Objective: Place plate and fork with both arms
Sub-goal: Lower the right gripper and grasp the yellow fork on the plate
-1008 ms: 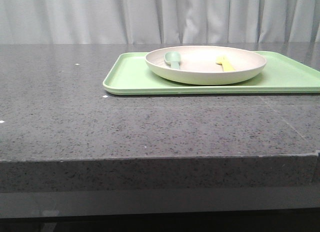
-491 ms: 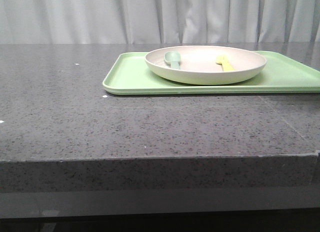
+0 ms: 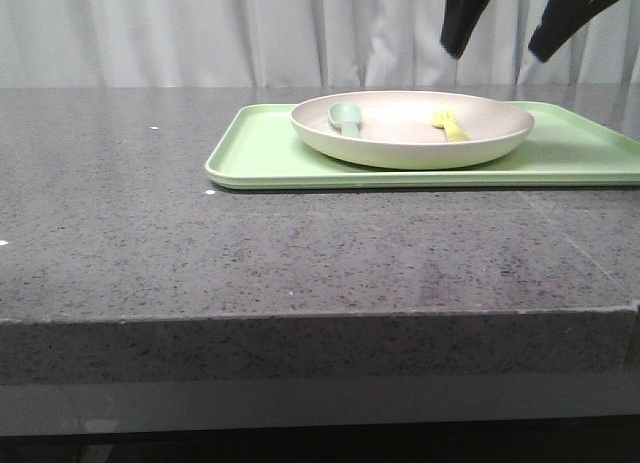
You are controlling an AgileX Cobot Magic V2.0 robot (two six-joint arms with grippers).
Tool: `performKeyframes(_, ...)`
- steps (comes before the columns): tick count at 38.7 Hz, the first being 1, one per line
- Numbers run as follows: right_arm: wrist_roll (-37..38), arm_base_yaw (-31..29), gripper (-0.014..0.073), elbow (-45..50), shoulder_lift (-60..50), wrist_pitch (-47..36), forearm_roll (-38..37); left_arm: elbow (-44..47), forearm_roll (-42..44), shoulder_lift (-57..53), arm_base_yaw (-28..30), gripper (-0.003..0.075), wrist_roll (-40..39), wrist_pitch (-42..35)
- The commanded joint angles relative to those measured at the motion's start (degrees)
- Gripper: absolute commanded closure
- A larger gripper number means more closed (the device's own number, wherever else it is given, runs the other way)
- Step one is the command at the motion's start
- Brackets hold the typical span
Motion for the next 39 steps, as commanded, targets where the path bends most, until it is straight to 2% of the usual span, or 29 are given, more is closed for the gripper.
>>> performKeyframes(1, 1.23, 0.08, -0.0050, -5.56, 0.80, 1.21, -1.02, -1.41, 0.57, 0.07, 0.05, 0.0334, -0.07, -4.08)
performKeyframes(6, 2.84, 0.71, -0.0012, -10.31, 4.92, 3.73, -2.71, -1.41, 0.57, 0.07, 0.05, 0.0334, -0.07, -4.62)
performKeyframes(13, 4.20, 1.54, 0.0162, -15.77, 9.62, 4.68, -3.21, -1.41, 0.57, 0.07, 0.05, 0.0334, -0.07, -5.14)
performKeyframes(18, 5.95, 1.60, 0.0221, -18.08, 11.70, 5.26, -3.23, -1.41, 0.57, 0.07, 0.05, 0.0334, -0.07, -5.14)
performKeyframes(34, 8.70, 1.60, 0.0236, -19.84, 15.51, 6.97, -3.27, -1.41, 0.57, 0.07, 0.05, 0.0334, -0.07, -5.14)
performKeyframes(39, 8.70, 1.60, 0.0295, -19.84, 16.16, 7.68, -3.27, -1.41, 0.57, 0.07, 0.05, 0.0334, -0.07, -5.14)
